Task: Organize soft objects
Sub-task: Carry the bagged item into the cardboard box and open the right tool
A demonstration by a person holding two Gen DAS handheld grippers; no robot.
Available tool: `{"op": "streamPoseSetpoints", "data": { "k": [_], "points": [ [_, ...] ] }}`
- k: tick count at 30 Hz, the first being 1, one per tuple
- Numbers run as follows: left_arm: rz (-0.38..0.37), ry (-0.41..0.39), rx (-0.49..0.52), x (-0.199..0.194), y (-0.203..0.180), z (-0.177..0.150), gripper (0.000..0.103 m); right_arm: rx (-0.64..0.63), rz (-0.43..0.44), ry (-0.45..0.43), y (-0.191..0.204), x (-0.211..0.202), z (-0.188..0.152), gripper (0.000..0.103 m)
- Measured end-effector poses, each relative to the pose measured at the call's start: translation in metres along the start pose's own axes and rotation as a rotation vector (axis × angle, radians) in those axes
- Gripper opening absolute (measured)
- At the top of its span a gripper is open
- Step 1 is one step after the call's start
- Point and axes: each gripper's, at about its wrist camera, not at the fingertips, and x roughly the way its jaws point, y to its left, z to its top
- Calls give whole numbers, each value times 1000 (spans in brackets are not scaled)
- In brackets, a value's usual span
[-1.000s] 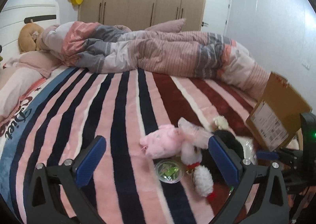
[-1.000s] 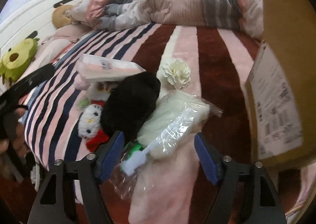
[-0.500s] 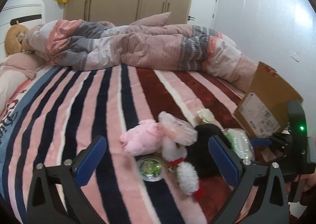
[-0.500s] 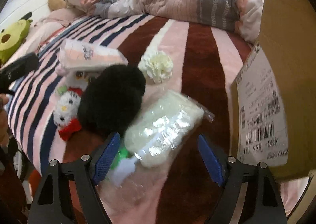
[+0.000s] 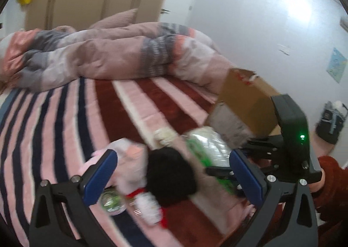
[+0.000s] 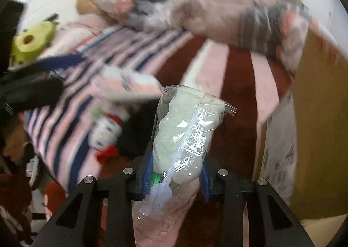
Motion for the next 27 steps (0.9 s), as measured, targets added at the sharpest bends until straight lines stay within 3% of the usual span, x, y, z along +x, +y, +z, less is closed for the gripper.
{"op": "streamPoseSetpoints", "data": {
  "k": [5, 7, 10, 19, 27],
  "points": [
    [-90, 8, 9, -4, -27, 25, 86, -76, 143, -176, 18, -53, 23, 32],
    [-115, 9, -10, -8, -34, 33, 73, -118, 171, -241, 23, -77, 29, 32],
    [-229, -5, -13, -18, -50, 47, 56, -157, 201, -296, 19, -102, 35, 32],
    [-190, -71, 139, -10, -132, 104, 36, -157, 131, -402, -48, -161, 38, 33],
    [-178, -36, 218, 52, -185, 136, 34, -98, 69, -412, -121, -172, 24, 33]
  ]
}}
